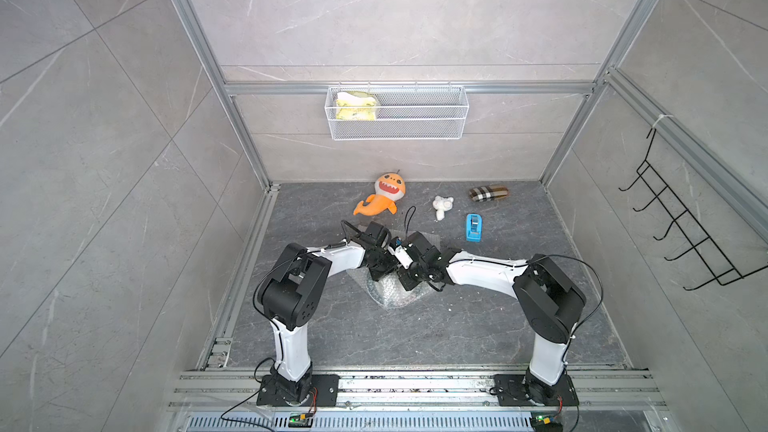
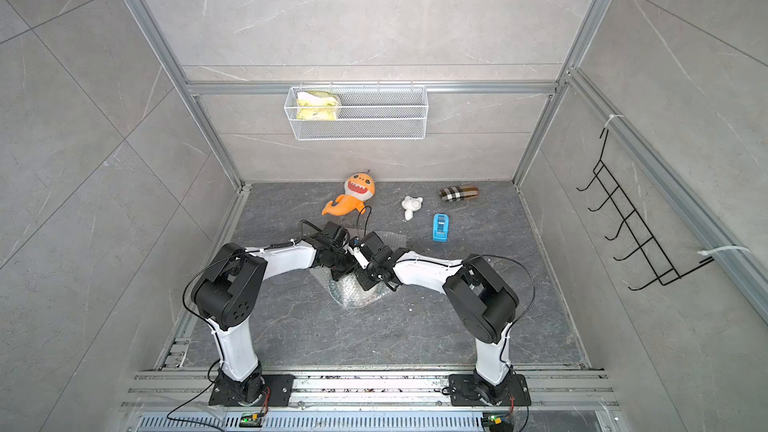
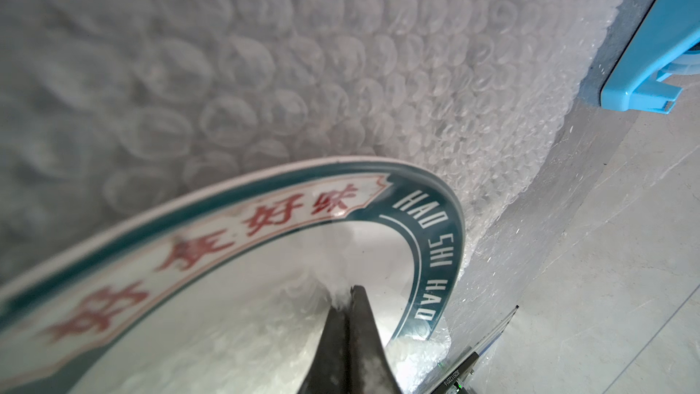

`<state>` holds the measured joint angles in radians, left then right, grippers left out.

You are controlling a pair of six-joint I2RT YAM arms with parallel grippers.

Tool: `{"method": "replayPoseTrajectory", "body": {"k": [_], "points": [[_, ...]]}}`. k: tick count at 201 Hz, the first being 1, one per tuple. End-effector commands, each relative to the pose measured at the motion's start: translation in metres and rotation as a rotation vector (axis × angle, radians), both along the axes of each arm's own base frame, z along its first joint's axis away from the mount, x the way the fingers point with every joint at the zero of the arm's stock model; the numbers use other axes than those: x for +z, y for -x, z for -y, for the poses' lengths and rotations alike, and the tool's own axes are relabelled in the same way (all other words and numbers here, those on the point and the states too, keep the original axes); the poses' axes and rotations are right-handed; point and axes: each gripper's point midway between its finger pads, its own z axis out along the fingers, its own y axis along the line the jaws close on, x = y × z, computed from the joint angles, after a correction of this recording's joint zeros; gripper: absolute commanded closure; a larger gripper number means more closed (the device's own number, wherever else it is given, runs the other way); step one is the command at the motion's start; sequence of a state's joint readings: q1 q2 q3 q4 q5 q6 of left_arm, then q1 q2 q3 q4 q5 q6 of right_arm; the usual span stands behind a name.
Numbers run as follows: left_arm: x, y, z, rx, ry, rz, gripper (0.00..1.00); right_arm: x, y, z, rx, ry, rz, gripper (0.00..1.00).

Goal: Wrap dinner plates in bubble wrap
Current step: Wrap the plate in the bubble wrap.

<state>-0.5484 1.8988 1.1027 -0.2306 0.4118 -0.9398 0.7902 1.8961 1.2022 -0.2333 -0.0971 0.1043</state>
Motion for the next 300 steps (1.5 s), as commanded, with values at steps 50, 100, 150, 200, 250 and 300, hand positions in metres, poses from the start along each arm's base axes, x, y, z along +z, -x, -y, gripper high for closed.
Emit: {"method": "replayPoseTrajectory", "body": {"k": [50, 100, 150, 200, 250, 300], "points": [[-0.005, 0.013, -0.030, 0.057, 0.010, -0.120, 0.84, -0.030, -0.008, 0.008, -0.054, 0.089, -0.077, 0.95], [0.016, -0.007, -0.043, 0.171, 0.121, -0.099, 0.66, -0.044, -0.002, 0.016, -0.069, 0.098, -0.095, 0.95], [0.039, -0.026, -0.055, 0.249, 0.210, -0.066, 0.61, -0.048, 0.000, 0.013, -0.067, 0.097, -0.121, 0.95], [0.116, -0.055, -0.080, 0.263, 0.248, 0.092, 0.55, -0.047, 0.000, 0.013, -0.060, 0.105, -0.130, 0.95], [0.134, -0.017, -0.070, 0.207, 0.257, 0.097, 0.68, -0.042, 0.000, 0.009, -0.057, 0.095, -0.139, 0.95], [0.089, 0.025, -0.059, 0.211, 0.254, 0.001, 0.79, -0.025, -0.001, -0.001, -0.029, 0.061, -0.142, 0.95]]}}
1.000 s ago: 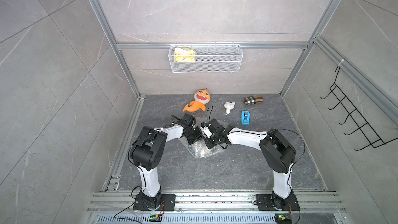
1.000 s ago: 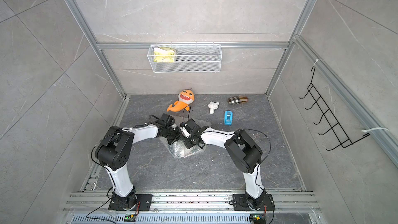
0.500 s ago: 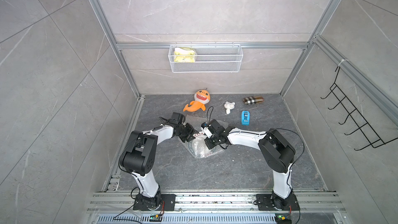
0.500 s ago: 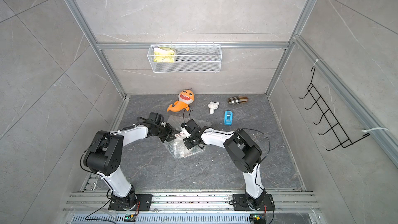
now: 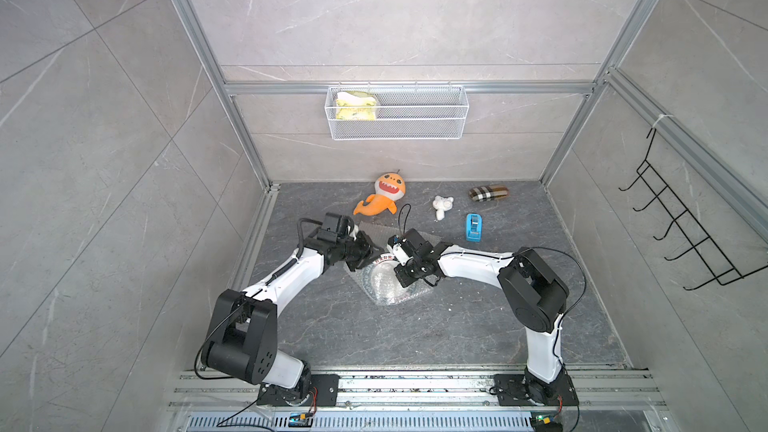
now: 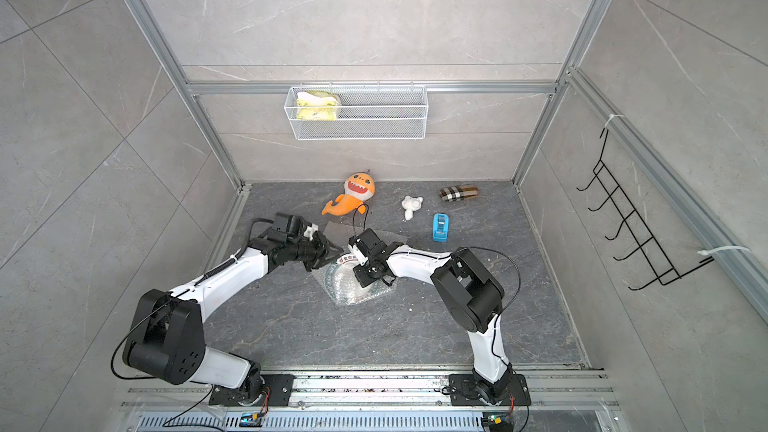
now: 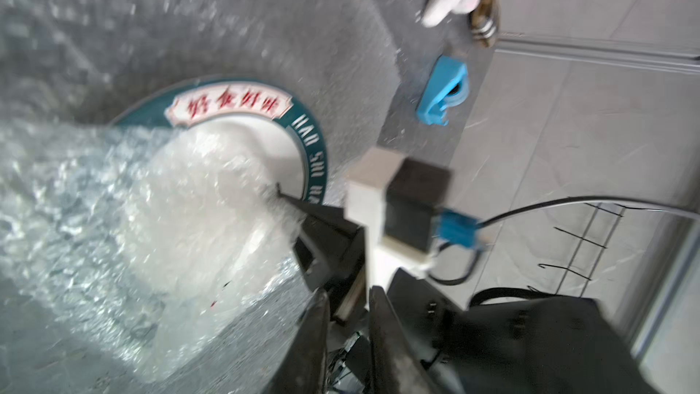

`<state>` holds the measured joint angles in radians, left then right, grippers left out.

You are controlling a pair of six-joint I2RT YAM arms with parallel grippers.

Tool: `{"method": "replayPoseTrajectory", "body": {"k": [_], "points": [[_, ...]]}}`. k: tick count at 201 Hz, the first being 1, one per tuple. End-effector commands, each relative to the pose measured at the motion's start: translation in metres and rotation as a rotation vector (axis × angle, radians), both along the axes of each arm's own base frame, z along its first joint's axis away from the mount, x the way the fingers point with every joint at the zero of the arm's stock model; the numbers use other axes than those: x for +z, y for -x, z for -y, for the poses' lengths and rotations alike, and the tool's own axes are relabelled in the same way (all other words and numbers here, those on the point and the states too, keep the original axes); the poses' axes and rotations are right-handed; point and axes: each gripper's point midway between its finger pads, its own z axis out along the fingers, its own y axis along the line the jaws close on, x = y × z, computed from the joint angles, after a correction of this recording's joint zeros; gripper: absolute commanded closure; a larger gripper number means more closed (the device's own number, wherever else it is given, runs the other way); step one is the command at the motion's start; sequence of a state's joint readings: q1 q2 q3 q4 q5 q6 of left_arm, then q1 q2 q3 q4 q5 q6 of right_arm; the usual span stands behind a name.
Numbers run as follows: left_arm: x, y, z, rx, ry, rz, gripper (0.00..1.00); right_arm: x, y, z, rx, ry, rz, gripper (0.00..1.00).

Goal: Wrap dinner plates in bubble wrap
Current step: Wrap the plate in the bubble wrap.

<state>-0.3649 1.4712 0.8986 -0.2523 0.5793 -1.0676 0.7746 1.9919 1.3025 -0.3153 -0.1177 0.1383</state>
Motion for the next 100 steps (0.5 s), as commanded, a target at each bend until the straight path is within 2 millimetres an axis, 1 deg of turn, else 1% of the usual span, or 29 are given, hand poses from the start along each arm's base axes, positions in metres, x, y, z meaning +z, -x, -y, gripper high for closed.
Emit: {"method": "replayPoseTrajectory", "body": {"k": [1, 23, 40, 77, 100], "points": [[-0.011, 0.010, 0.001, 0.014, 0.017, -0.035, 0.79, -0.008, 0.007, 0.002, 0.005, 0.028, -0.061, 0.95], [-0.024, 0.016, 0.014, -0.026, 0.037, -0.058, 0.78, -0.004, 0.007, 0.000, 0.017, 0.023, -0.064, 0.95], [-0.036, 0.019, 0.014, -0.027, 0.027, -0.079, 0.78, 0.001, 0.008, -0.002, 0.027, 0.018, -0.067, 0.95], [-0.066, 0.028, -0.007, -0.011, -0.116, -0.126, 0.80, 0.022, 0.004, -0.010, 0.050, -0.008, -0.044, 0.94], [-0.078, 0.030, -0.018, 0.008, -0.183, -0.137, 0.81, 0.025, 0.000, -0.016, 0.073, -0.011, -0.050, 0.93]]}}
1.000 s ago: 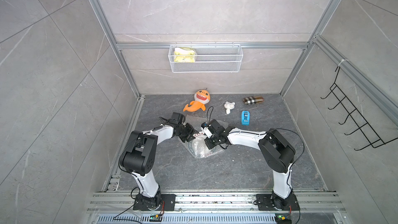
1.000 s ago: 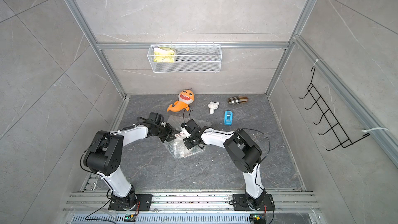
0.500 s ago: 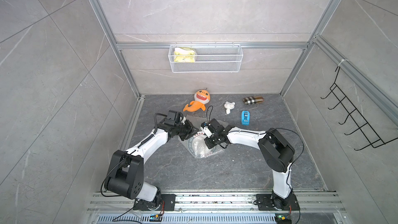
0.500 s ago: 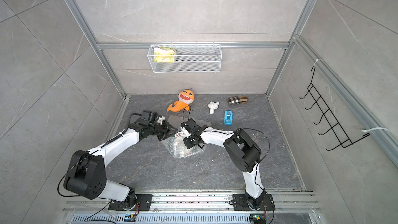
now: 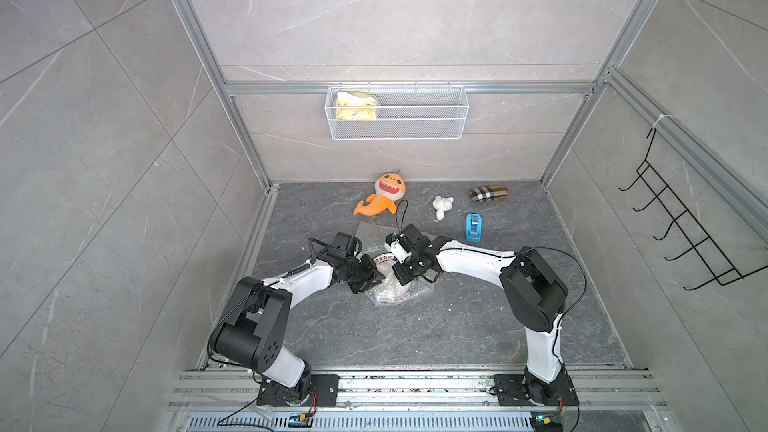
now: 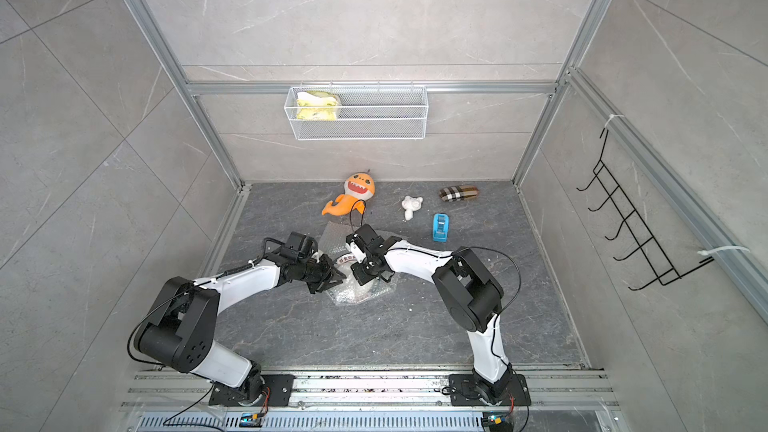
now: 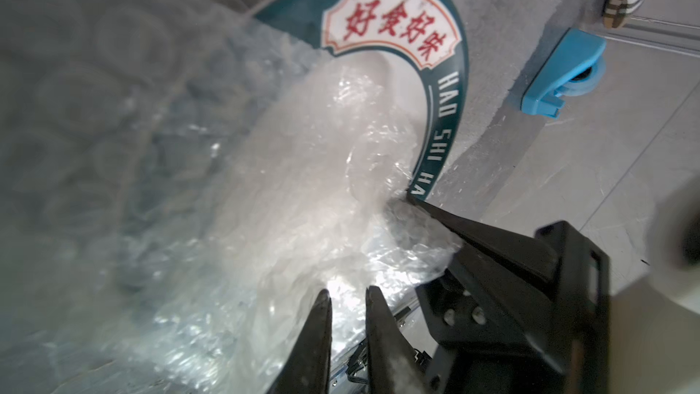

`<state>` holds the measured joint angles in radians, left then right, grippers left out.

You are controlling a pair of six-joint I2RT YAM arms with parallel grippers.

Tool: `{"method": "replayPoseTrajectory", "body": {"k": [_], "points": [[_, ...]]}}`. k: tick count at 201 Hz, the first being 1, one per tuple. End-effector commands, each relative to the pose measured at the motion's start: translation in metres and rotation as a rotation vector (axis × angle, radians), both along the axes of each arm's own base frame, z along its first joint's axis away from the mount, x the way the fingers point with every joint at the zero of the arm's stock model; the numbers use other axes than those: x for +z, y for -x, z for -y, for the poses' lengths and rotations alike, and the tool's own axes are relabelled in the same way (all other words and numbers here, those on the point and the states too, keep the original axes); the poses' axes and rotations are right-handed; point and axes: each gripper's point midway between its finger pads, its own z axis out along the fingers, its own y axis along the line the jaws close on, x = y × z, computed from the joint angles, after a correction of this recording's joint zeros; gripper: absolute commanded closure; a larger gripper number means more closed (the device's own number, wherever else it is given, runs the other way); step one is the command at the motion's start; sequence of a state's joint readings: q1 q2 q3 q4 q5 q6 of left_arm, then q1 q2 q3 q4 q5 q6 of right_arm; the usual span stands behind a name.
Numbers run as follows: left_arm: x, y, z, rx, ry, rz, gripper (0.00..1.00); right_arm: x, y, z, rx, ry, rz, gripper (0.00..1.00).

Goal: Wrap dinner plates in bubble wrap
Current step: Wrap the plate in the bubble wrap.

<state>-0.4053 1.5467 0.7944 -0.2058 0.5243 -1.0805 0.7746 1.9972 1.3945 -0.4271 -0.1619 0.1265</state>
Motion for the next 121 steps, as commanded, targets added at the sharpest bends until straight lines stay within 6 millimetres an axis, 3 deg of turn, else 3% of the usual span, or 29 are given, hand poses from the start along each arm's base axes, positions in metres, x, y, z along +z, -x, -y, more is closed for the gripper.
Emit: {"method": "replayPoseTrajectory", "body": {"k": [1, 32, 58, 84, 121], "points": [[-0.019, 0.006, -0.016, 0.004, -0.096, -0.023, 0.81, 0.008, -0.003, -0.009, 0.044, -0.005, -0.010, 0.93], [-0.027, 0.009, -0.031, 0.005, -0.199, -0.026, 0.85, -0.001, -0.008, -0.012, 0.056, 0.033, -0.026, 0.91], [-0.038, 0.016, -0.040, 0.002, -0.248, -0.044, 0.87, -0.002, -0.012, -0.011, 0.040, 0.049, -0.022, 0.75], [-0.052, 0.022, -0.044, 0.007, -0.265, -0.075, 0.89, 0.011, -0.017, -0.007, 0.021, 0.052, 0.019, 0.50], [-0.060, 0.023, -0.045, 0.005, -0.274, -0.093, 0.89, 0.046, -0.021, 0.006, -0.014, 0.057, 0.104, 0.43]]}}
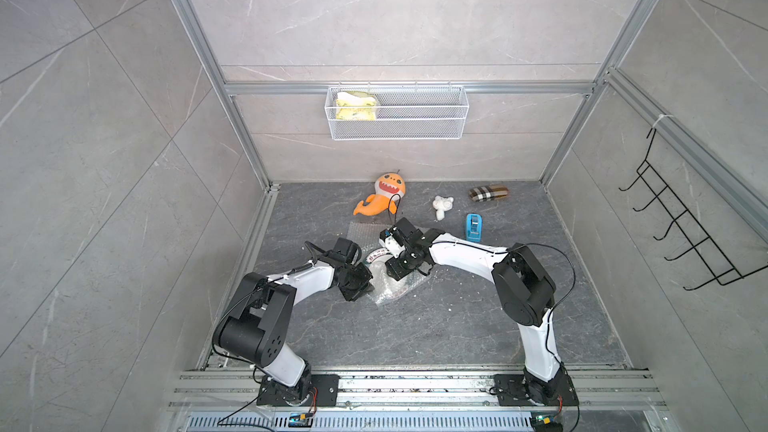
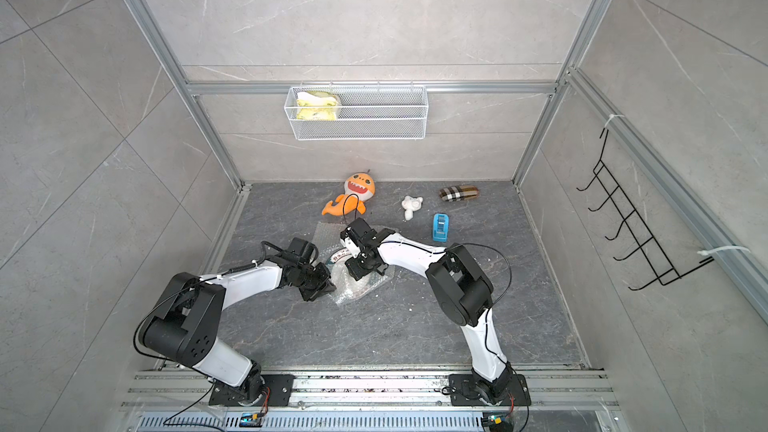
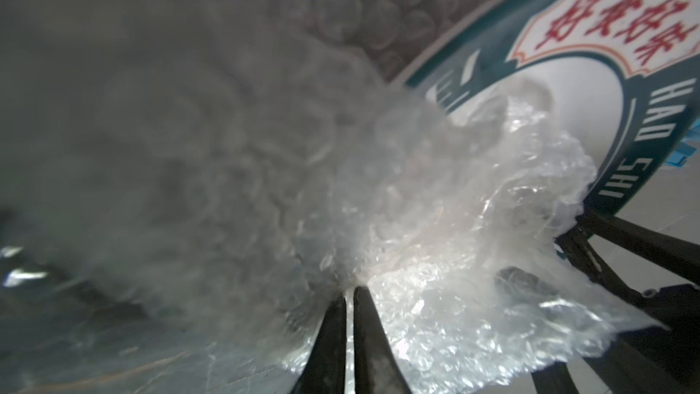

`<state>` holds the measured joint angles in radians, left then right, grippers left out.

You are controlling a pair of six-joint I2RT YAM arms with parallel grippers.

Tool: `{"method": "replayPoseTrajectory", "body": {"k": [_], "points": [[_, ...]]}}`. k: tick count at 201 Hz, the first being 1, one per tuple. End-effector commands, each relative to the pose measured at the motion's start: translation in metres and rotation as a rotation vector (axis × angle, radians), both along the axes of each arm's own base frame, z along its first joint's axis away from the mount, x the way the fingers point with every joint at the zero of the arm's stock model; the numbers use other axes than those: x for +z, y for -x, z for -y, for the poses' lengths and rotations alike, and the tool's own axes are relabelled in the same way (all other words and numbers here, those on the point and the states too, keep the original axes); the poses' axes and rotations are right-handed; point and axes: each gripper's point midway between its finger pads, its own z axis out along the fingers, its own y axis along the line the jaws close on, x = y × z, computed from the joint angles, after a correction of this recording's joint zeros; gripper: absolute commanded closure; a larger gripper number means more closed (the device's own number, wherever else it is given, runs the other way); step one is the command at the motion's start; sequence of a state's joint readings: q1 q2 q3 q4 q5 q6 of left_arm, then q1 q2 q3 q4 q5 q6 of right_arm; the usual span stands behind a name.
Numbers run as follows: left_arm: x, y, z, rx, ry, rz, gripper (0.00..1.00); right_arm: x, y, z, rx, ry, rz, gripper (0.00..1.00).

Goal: Wrap dinner plates in bubble wrap
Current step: Wrap the plate in the bubble wrap.

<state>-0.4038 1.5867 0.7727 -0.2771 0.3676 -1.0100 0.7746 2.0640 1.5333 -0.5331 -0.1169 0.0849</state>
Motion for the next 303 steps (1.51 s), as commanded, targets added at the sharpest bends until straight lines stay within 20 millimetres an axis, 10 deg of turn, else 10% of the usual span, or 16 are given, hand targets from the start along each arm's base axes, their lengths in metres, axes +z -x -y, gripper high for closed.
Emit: {"method": "replayPoseTrajectory", "body": {"k": [1, 42, 70, 108, 230, 271, 303], "points": [[-0.023, 0.015, -0.015, -0.002, -0.078, -0.067, 0.89, 0.042, -0.005, 0.011, -0.029, -0.005, 0.085, 0.43], [-0.019, 0.011, -0.013, -0.008, -0.070, -0.062, 0.89, 0.079, 0.000, 0.013, -0.049, -0.078, 0.115, 0.46], [-0.012, 0.007, -0.012, -0.020, -0.077, -0.051, 0.89, 0.085, 0.017, -0.001, -0.025, -0.188, 0.038, 0.67], [-0.011, 0.005, -0.012, -0.021, -0.079, -0.055, 0.89, 0.054, 0.027, -0.016, -0.034, -0.243, -0.080, 0.82], [0.043, -0.019, 0.002, -0.054, -0.034, 0.042, 0.88, -0.019, -0.014, -0.029, -0.093, -0.203, -0.180, 0.85], [0.077, -0.044, 0.031, -0.058, 0.098, 0.112, 0.86, -0.034, -0.010, -0.020, -0.110, -0.161, -0.203, 0.85], [0.065, -0.040, 0.057, -0.091, 0.164, 0.073, 0.86, -0.035, -0.012, -0.015, -0.130, -0.173, -0.214, 0.84]]}}
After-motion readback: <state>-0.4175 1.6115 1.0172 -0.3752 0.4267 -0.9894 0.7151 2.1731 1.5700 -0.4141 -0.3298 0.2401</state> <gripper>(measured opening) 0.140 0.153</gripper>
